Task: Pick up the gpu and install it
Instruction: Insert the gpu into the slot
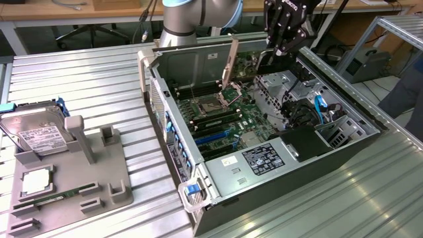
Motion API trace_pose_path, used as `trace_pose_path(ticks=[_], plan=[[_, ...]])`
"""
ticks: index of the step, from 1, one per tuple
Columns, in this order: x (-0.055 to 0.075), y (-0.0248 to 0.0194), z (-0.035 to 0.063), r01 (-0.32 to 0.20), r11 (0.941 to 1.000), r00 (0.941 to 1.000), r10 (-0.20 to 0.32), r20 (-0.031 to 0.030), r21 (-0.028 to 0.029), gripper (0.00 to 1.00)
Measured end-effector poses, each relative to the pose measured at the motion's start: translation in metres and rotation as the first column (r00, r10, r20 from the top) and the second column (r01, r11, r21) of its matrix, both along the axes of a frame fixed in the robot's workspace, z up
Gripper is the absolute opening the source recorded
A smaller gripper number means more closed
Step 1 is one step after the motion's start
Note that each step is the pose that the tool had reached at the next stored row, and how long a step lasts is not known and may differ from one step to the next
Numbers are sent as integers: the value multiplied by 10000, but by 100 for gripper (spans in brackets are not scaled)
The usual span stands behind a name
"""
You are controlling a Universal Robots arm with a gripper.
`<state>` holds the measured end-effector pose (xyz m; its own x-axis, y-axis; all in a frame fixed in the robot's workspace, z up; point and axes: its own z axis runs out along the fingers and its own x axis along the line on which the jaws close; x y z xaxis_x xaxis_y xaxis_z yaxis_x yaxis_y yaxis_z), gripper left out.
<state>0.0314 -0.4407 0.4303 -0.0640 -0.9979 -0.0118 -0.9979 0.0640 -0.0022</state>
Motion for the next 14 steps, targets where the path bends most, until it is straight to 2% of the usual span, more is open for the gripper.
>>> trace_pose_path(ticks=[6, 14], plan=[[-134, 1, -30, 5, 10000, 10000, -5, 0, -3, 27], [-157, 0, -198, 16, 10000, 10000, -16, -18, -1, 27]])
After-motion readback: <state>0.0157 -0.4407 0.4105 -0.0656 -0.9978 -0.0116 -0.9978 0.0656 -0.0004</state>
